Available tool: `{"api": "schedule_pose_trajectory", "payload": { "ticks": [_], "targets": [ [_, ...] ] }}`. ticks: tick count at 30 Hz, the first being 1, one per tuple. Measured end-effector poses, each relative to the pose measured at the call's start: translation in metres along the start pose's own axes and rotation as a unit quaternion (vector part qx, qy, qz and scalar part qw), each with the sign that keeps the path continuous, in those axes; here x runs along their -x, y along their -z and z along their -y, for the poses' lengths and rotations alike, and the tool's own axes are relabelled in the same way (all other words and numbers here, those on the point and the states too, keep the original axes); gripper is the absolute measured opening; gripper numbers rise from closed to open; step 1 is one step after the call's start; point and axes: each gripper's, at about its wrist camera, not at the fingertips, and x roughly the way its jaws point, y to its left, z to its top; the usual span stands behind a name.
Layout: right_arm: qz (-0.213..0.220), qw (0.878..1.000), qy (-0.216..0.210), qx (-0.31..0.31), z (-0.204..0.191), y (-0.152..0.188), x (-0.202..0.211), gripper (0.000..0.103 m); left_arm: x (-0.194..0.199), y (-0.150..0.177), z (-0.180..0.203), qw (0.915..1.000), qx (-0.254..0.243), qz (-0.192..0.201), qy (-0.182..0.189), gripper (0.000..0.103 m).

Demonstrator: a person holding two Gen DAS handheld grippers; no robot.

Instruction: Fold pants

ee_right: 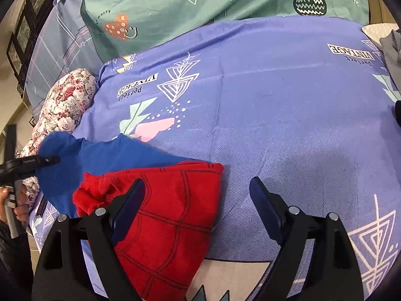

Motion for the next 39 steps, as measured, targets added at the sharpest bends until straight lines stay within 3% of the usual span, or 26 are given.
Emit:
{"api": "schedule_pose_trajectory", "payload": {
  "ticks": [3, 5, 10, 13, 16, 19, 21, 24, 26, 27, 29, 32, 39],
  "targets": [
    [0.01, 1.0, -0.005, 0.002, -0.001, 0.0, 0.006, 0.085, 0.033, -0.002, 0.042, 0.9973, -0.051, 0.032, 0.041, 0.035],
    [0.013, 1.0, -0.01, -0.001, 0.001, -0.002, 0.009, 0.085, 0.04, 0.006, 0.078, 0.9928, -0.089, 0.029, 0.074, 0.036],
    [0.008, 0.999, -0.02, -0.033, 0.012, -0.003, 0.01, 0.085, -0.015, 0.036, 0.142, 0.98, -0.13, -0.061, 0.138, 0.039],
    [0.007, 0.999, -0.011, -0.036, 0.016, -0.003, 0.009, 0.085, -0.054, 0.062, 0.17, 0.9751, -0.15, -0.107, 0.123, 0.067],
    [0.002, 0.999, -0.006, -0.034, 0.016, -0.002, 0.007, 0.086, -0.044, 0.081, 0.19, 0.9673, -0.198, -0.098, 0.125, 0.097],
    [0.001, 0.999, -0.005, -0.037, 0.016, -0.002, 0.006, 0.086, -0.02, 0.084, 0.185, 0.96, -0.203, -0.097, 0.166, 0.098],
    [0.0, 0.999, -0.001, -0.038, 0.017, -0.002, 0.006, 0.086, -0.006, 0.078, 0.175, 0.9613, -0.195, -0.081, 0.177, 0.099],
    [0.004, 0.999, -0.006, -0.047, 0.02, -0.003, 0.008, 0.085, 0.009, 0.064, 0.143, 0.9727, -0.147, -0.053, 0.172, 0.101],
    [0.009, 0.998, -0.012, -0.056, 0.023, -0.005, 0.011, 0.085, 0.006, 0.054, 0.119, 0.9831, -0.112, -0.037, 0.14, 0.101],
    [0.013, 0.998, -0.016, -0.065, 0.026, -0.006, 0.014, 0.085, -0.001, 0.051, 0.108, 0.9893, -0.094, -0.034, 0.106, 0.101],
    [0.019, 0.996, -0.015, -0.083, 0.031, -0.008, 0.018, 0.085, -0.014, 0.048, 0.095, 0.9943, -0.077, -0.037, 0.064, 0.101],
    [-0.01, 0.993, -0.037, -0.111, 0.032, -0.008, 0.019, 0.086, -0.046, 0.058, 0.088, 0.9941, -0.072, -0.079, 0.019, 0.101],
    [-0.038, 0.991, -0.113, -0.065, -0.021, -0.003, 0.044, 0.088, -0.062, 0.078, 0.091, 0.9921, -0.062, -0.09, 0.062, 0.101]
  ]
}}
